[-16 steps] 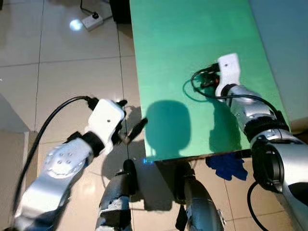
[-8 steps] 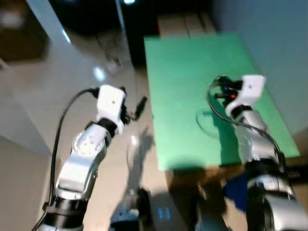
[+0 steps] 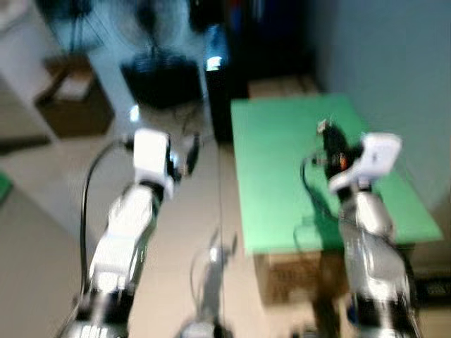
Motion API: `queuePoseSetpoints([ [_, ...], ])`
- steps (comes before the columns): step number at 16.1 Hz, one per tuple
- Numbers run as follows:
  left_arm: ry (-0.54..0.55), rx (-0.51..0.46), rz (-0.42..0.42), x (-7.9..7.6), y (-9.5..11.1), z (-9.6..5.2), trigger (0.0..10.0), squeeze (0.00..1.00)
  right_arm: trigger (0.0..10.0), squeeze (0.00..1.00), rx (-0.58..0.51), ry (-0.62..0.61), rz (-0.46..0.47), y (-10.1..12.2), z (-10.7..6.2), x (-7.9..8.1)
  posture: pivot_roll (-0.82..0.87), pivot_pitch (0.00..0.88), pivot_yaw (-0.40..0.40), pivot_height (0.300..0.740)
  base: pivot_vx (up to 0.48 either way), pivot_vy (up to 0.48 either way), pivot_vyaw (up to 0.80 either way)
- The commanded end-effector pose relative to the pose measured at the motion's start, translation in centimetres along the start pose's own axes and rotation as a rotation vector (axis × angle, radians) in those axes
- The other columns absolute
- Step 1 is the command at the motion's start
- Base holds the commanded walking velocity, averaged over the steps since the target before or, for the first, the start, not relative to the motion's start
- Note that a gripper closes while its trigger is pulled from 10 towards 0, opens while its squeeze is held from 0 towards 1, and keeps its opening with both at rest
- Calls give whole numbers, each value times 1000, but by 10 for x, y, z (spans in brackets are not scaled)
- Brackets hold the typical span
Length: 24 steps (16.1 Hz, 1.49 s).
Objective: Hang keys on a hook
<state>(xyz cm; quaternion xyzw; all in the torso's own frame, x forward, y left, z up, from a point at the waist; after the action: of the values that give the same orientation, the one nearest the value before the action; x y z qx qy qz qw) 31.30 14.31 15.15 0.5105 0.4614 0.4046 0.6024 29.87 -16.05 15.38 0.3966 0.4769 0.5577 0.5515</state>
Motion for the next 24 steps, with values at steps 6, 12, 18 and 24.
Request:
queuePoseSetpoints([
  [6, 41, 24, 28, 7, -12, -16, 10000, 0, 0, 0, 65, 109, 14, 3, -4, 25, -35, 0, 48, 740, 0, 0, 0],
  [12, 74, -11, 59, 8, -3, -11, 10000, 0, 0, 0, 94, 155, 10, 5, 3, 23, -12, 0, -6, 740, 0, 0, 0],
  [18, 79, 4, 81, 7, -9, -10, 10000, 0, 10000, 0, 226, 170, -84, -17, -13, 20, -64, 0, 44, 740, 0, 0, 0],
  [24, 77, -15, 84, -3, -8, -10, 10000, 0, 10000, 0, 278, 260, -151, -26, -17, 24, -54, 0, -10, 740, 0, -428, 474],
])
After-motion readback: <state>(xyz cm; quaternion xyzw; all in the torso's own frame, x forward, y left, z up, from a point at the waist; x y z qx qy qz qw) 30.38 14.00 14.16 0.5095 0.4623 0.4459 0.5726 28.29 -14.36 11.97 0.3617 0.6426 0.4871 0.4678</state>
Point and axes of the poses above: a point about 5 cm out from each wrist's last joint towards the gripper, its own z axis pointing out of the wrist towards the gripper, its own y axis along the axis of the wrist's last joint, x = y × z, the point moved 1 cm from there along z, pointing out of the wrist towards the gripper, and after that the axes turned 13 degrees about -z, right-handed, at the moved point
